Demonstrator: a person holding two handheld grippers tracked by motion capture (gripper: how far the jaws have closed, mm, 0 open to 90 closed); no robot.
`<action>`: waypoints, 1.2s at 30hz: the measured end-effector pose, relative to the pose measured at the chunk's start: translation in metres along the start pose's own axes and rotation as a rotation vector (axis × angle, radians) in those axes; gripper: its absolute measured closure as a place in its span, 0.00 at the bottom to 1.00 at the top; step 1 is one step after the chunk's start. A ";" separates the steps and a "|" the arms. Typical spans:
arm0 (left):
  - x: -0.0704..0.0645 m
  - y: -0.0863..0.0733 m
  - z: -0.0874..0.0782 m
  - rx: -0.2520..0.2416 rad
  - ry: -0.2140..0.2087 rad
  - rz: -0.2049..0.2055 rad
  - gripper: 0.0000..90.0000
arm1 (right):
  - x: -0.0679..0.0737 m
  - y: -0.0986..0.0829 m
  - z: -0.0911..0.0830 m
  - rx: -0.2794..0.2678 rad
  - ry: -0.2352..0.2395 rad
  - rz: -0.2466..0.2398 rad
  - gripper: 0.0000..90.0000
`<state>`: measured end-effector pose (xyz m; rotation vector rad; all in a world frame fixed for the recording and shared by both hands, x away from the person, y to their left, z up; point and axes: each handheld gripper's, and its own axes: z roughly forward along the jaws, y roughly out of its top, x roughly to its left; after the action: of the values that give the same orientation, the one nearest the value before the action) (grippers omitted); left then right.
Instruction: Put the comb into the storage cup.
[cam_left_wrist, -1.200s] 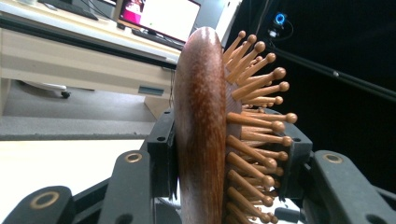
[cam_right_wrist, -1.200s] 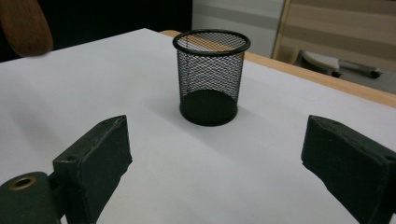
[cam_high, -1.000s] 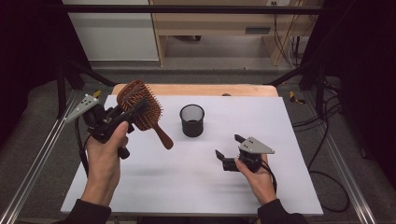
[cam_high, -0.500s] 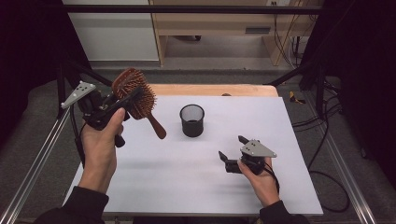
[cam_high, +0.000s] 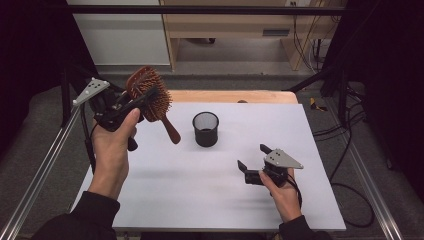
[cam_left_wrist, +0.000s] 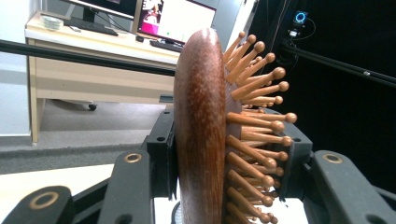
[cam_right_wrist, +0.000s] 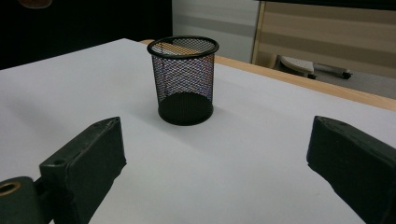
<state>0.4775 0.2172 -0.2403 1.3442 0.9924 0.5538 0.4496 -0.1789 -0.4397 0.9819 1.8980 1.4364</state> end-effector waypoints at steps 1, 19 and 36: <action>0.001 0.000 0.001 -0.002 0.001 -0.003 0.57 | 0.000 0.000 0.000 -0.001 0.003 0.002 0.05; 0.002 -0.002 0.042 0.024 -0.041 0.038 0.57 | -0.013 0.002 -0.010 -0.041 -0.008 0.054 0.04; -0.009 -0.010 0.075 0.028 -0.061 0.050 0.57 | -0.009 0.000 -0.021 -0.024 -0.014 0.036 0.03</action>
<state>0.5342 0.1674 -0.2527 1.4056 0.9217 0.5350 0.4381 -0.1977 -0.4336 1.0172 1.8577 1.4651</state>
